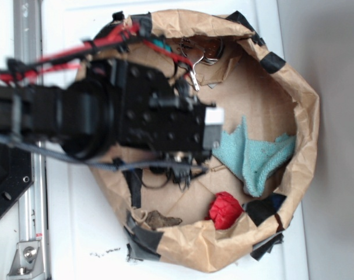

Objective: Grab the blue block.

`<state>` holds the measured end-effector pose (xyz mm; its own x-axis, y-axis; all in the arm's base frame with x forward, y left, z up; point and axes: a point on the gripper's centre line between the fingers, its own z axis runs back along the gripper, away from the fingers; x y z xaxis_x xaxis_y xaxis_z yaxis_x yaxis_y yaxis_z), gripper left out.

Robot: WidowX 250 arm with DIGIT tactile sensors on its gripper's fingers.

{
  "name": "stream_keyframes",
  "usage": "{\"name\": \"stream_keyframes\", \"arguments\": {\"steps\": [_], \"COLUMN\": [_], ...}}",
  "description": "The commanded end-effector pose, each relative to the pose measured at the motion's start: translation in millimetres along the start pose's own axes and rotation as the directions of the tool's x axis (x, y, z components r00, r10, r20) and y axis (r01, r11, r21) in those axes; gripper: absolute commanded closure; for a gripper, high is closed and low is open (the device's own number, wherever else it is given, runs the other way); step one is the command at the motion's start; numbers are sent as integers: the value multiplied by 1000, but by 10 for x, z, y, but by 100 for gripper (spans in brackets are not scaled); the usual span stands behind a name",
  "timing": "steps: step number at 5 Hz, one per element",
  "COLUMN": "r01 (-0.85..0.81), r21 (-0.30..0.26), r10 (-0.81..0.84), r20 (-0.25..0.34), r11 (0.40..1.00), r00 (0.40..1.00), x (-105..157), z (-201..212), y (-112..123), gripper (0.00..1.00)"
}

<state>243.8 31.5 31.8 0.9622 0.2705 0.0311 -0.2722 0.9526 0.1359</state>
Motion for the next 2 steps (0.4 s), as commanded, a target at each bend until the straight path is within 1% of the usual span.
{"name": "stream_keyframes", "arguments": {"steps": [1, 2], "r01": [13, 24], "r21": [-123, -144], "r10": [9, -2], "r20": [183, 147], "r11": [992, 989], "r00": [983, 989], "x": [72, 125], "z": [1047, 1521], "y": [318, 343], "gripper": [100, 100]}}
